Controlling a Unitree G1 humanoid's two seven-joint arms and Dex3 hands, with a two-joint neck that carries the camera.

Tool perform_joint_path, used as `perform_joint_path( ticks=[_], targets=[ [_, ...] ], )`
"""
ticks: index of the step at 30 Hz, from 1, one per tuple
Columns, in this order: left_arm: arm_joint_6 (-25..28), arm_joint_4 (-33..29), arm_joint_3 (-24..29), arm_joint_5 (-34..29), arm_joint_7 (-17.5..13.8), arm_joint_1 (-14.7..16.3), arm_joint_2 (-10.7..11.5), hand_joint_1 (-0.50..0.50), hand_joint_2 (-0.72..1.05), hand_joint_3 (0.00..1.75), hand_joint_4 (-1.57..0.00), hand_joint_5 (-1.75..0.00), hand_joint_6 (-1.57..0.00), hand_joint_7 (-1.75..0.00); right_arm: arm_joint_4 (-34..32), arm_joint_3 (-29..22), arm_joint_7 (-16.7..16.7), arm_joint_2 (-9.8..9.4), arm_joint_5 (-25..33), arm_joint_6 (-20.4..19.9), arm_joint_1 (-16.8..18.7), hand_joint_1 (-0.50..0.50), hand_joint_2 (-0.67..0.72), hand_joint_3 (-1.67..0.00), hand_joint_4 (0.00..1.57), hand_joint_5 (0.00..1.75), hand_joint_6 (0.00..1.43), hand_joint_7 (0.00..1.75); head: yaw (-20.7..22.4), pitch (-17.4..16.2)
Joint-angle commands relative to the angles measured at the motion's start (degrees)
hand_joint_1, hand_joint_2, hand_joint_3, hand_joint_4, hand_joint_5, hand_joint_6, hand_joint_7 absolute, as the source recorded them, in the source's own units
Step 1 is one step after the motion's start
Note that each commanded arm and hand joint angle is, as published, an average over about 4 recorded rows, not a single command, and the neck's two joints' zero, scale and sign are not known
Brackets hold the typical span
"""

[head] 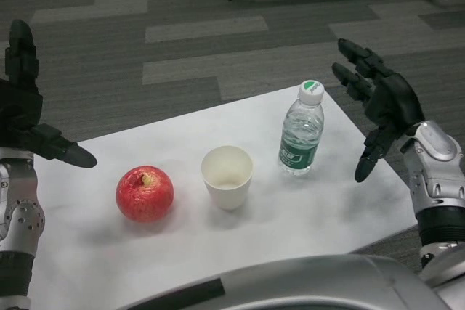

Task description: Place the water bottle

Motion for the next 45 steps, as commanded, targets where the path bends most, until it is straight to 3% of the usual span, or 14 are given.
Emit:
perform_joint_path(
  ticks=[1, 7, 13, 22, 34, 45],
  targets=[
    [-0.41, 0.32, 0.5, -0.05, -0.12, -0.26, 0.39, -0.5, -0.72, 0.09, -0.11, 0.0, -0.05, -0.03, -2.72, -3.77, -0.08, -1.14, 1.72, 2.04, 0.61, -0.46, 0.57, 0.0, 0.0, 0.0, 0.0, 0.07, 0.21, 0.08],
    [-0.41, 0.32, 0.89, -0.05, -0.12, -0.13, 0.39, -0.5, -0.72, 0.09, -0.11, 0.0, -0.05, -0.07, -9.71, -7.82, -0.08, -2.07, 10.73, 8.86, 2.01, -0.45, 0.53, 0.0, 0.0, 0.0, 0.0, 0.07, 0.14, 0.64],
    [-0.5, 0.27, 1.16, -0.1, -0.12, 0.27, 0.39, -0.5, -0.72, 0.09, -0.11, 0.0, -0.05, -0.02, -14.1, -7.2, -0.7, -2.2, 16.79, 9.3, 2.36, -0.46, 0.53, 0.0, 0.0, 0.0, 0.0, 0.07, 0.44, 0.64],
    [-0.5, -0.04, 1.6, -0.05, -0.08, 0.49, 0.39, -0.5, -0.72, 0.09, -0.11, 0.0, -0.05, -0.02, -20.21, -5.05, -2.19, -2.33, 18.38, 9.78, 2.32, -0.45, 0.47, 0.0, 0.0, 0.0, 0.0, 0.07, 0.11, 0.51],
    [-0.5, -0.12, 1.77, -0.05, -0.03, 0.57, 0.39, -0.5, -0.72, 0.09, -0.11, 0.0, -0.05, -0.07, -21.6, -3.55, -2.83, -1.8, 18.2, 9.3, 2.32, -0.42, 0.47, 0.0, 0.0, 0.0, 0.0, 0.07, -0.47, 0.6],
    [-0.5, -0.39, 1.68, 0.3, 0.14, 0.57, 0.3, -0.5, -0.72, 0.09, -0.11, 0.0, -0.03, -0.02, -21.14, -2.15, -2.98, -2.2, 18.07, 9.16, 2.06, -0.42, 0.47, 0.0, 0.0, 0.0, 0.0, 0.07, 0.8, 0.71]
  ],
)
